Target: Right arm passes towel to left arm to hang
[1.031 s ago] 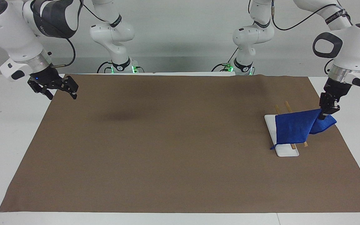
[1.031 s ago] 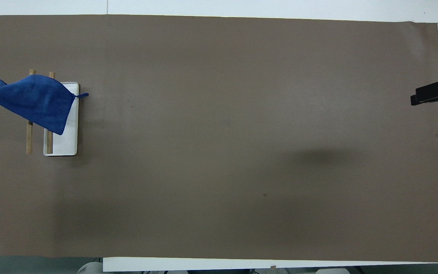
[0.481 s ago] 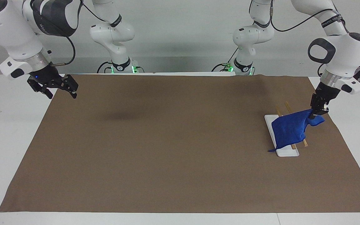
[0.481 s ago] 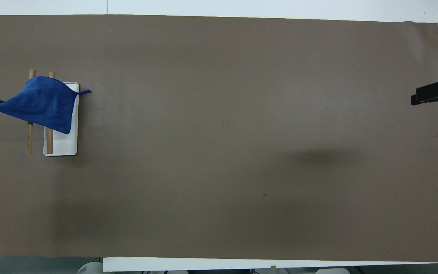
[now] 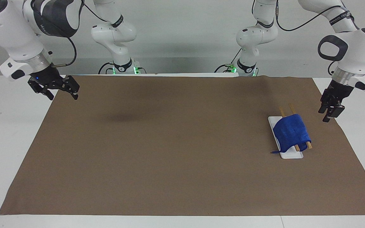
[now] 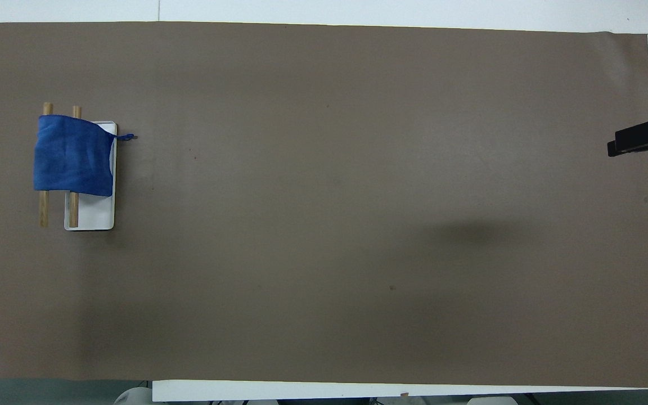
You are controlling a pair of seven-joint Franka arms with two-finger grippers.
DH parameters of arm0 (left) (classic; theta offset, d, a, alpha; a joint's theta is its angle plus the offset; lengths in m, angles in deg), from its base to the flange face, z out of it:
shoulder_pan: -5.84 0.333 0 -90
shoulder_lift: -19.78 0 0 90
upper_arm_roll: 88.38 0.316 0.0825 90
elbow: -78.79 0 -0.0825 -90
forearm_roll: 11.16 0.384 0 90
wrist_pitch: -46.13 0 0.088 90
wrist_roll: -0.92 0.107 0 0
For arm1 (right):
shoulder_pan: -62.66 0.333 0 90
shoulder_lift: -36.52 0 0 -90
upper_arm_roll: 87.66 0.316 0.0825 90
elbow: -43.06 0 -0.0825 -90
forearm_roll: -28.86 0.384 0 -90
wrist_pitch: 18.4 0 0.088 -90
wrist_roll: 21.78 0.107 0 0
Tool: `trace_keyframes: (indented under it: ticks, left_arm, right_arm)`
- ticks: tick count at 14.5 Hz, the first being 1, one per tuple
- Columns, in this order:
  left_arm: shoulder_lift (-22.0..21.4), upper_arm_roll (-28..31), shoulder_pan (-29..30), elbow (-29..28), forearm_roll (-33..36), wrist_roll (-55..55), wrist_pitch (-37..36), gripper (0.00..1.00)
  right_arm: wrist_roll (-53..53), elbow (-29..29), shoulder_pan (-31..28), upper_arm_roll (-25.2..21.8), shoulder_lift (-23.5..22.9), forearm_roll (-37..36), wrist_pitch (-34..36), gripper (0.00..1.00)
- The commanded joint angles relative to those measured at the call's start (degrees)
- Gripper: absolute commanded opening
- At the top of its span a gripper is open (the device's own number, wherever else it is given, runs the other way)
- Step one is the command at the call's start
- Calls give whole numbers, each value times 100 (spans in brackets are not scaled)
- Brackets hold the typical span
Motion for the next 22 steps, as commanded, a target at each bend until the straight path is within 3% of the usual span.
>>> trace_keyframes:
  ticks: [1, 4, 8, 11, 14, 17, 19, 22]
  left_arm:
    - [348, -30, 49, 1077, 276, 354, -1100, 100]
    - [437, -82, -38, 1878, 330, 1496, -2489, 100]
    - [445, -92, -635, 2774, 531, 2280, -4124, 100]
    - [410, -276, -996, 3074, 822, 3314, -5110, 100]
    - [463, -302, -1110, 3251, 787, 3951, -5376, 100]
    - [332, -259, -1172, 2944, 761, 4512, -5271, 100]
    - [314, -102, -1522, 2891, 752, 4566, -5236, 100]
    - [226, 14, -1577, 2672, 559, 4567, -4982, 100]
  right_arm:
    - [-113, -112, -16, 12, 118, -61, 41, 99]
    - [-113, -112, -25, 12, 118, -60, 41, 99]
    - [-113, -103, -25, 12, 127, -60, 41, 99]
    - [-113, -112, -17, 12, 127, -60, 41, 99]
    - [-113, -112, -16, 12, 127, -61, 41, 99]
    - [-113, -112, -17, 12, 127, -60, 41, 99]
    - [-113, -112, -16, 12, 127, -69, 41, 99]
    - [-113, -112, -17, 12, 127, -69, 41, 99]
